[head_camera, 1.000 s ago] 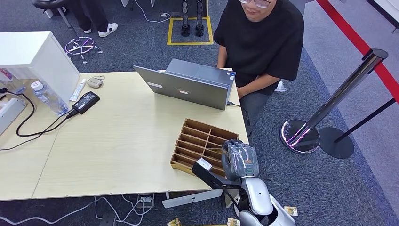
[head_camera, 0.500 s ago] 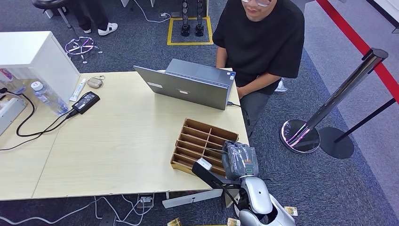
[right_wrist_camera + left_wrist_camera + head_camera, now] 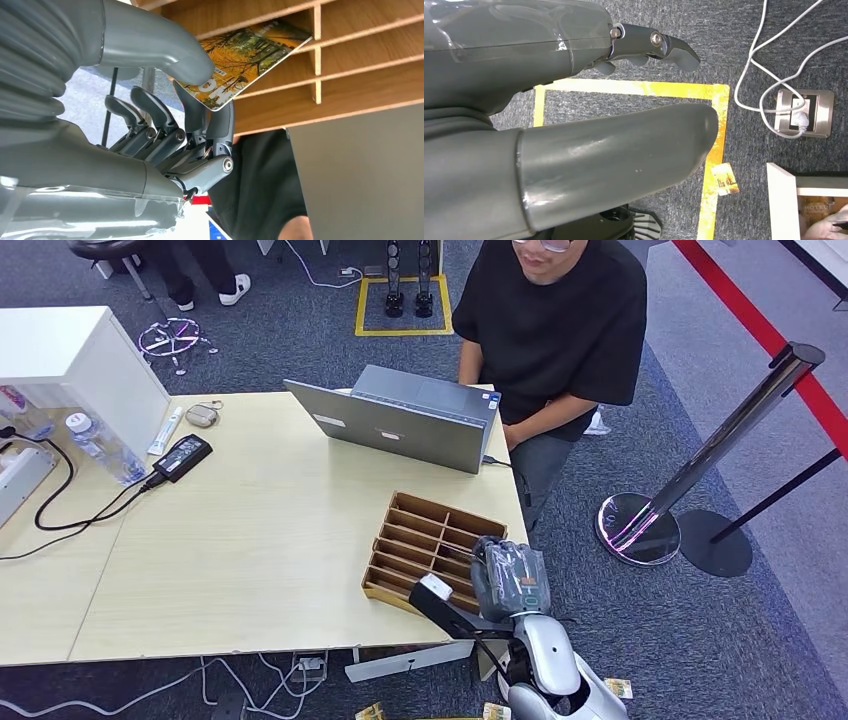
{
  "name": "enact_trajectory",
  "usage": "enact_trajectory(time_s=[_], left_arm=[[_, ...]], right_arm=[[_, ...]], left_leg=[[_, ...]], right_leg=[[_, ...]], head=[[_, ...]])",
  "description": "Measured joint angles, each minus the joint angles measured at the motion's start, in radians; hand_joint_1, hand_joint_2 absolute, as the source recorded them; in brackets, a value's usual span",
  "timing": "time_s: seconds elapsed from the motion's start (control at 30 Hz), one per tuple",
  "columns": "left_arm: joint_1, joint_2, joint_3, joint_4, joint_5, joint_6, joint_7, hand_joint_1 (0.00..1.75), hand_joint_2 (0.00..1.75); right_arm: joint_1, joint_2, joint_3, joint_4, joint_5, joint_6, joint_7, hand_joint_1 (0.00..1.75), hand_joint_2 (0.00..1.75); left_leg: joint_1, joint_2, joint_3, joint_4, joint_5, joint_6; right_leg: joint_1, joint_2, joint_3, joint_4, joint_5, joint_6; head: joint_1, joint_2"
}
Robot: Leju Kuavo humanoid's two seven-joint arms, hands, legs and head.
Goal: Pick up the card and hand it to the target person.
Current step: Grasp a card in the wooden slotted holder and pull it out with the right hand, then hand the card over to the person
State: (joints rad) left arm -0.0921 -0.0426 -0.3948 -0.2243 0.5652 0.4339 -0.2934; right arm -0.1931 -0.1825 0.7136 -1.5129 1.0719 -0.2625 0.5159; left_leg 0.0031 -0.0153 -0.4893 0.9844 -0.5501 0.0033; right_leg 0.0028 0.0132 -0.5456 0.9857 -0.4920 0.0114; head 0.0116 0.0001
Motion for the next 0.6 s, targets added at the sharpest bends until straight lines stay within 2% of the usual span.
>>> enact_trajectory(time_s=[0.6], left_arm=[[0.001, 0.0, -0.01, 0.0, 0.016, 0.0, -0.014, 0.0, 0.0]], right_arm=[[-0.014, -0.012, -0.08, -0.126, 0.001, -0.087, -0.057, 1.75, 1.75]], left_leg=[[0.0, 0.0, 0.0, 0.0, 0.0, 0.0]], right_leg=[[0.0, 0.0, 0.0, 0.0, 0.0, 0.0]], head=[[0.0, 0.0]])
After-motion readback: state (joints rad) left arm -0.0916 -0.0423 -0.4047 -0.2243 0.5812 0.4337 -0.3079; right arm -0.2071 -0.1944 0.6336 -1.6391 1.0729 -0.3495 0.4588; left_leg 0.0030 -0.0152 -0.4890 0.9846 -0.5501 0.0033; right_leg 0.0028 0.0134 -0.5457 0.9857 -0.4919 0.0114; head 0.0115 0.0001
